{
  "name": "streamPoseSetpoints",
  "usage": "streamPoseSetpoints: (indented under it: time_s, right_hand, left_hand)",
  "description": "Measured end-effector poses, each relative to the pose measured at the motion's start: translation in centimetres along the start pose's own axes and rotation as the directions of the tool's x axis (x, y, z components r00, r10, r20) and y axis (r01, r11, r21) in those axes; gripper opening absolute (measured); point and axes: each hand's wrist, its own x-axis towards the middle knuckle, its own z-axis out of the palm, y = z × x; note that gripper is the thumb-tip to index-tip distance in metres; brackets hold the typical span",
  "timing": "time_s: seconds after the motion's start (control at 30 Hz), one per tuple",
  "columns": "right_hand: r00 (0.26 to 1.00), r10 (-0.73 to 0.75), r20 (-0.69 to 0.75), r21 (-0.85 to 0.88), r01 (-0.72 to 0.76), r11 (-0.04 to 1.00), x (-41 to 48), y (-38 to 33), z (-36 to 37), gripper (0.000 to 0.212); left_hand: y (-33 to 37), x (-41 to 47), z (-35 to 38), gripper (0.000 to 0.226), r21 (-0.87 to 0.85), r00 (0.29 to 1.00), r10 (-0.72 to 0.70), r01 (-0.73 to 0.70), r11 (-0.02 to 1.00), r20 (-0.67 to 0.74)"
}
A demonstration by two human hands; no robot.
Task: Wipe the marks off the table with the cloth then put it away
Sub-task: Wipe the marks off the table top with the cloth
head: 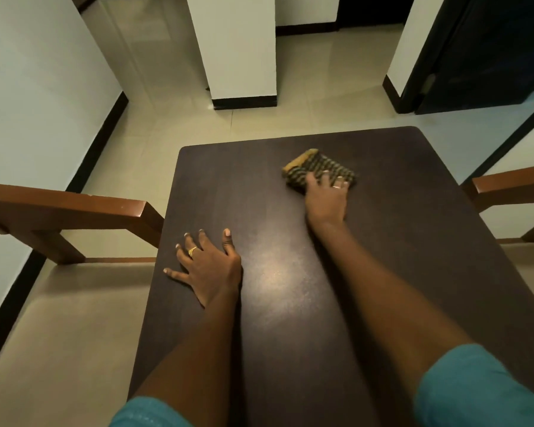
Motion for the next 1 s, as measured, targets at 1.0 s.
streamPoseSetpoints:
  time_s: [1.0]
  right_hand:
    - [0.986,0.141,0.092,0.067,-0.147,0.987,-7.7,2.0,-1.4,0.041]
  left_hand:
    - [-6.1,-3.5,-2.8,0.050,-0.333,0.983,0.179,-0.156,0.930,0.040]
